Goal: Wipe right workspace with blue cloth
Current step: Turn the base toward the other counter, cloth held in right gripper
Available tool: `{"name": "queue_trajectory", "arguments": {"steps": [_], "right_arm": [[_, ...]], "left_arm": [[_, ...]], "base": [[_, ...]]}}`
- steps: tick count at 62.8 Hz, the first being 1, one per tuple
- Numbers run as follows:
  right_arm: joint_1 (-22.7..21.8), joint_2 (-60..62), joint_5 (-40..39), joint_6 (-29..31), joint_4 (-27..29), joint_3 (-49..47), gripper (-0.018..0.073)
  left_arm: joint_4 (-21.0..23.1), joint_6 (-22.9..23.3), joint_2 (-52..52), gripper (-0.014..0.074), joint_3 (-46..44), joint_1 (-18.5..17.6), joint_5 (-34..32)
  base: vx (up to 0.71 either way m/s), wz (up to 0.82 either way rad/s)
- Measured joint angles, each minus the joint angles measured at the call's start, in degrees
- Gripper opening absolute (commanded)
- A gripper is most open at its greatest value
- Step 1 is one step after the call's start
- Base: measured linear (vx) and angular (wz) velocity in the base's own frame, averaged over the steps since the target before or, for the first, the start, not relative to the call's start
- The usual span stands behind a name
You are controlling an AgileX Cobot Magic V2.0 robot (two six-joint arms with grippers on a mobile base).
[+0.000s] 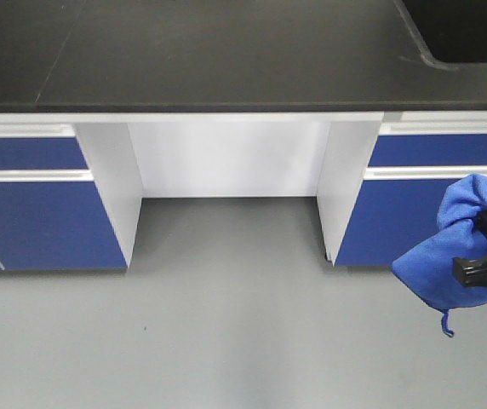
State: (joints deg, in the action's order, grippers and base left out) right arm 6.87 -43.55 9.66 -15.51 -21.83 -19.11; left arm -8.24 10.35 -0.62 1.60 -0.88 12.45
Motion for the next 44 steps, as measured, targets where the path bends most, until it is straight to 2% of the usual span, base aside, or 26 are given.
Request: {"name": "queue_trajectory", "arguments": {"steps": [27,44], "right_arm": [[0.0,0.0,0.0,0.0,0.0,0.0,-0.0003],[0.0,0.0,0.0,0.0,0.0,0.0,-0.0003]], "left_arm": [[0.0,0.0,0.0,-0.0006,0.0,0.0,0.0],[0.0,0.0,0.0,-0.0006,0.0,0.0,0.0]], "base": [[-0.33,0.01],[-0.30,-0.14]]}}
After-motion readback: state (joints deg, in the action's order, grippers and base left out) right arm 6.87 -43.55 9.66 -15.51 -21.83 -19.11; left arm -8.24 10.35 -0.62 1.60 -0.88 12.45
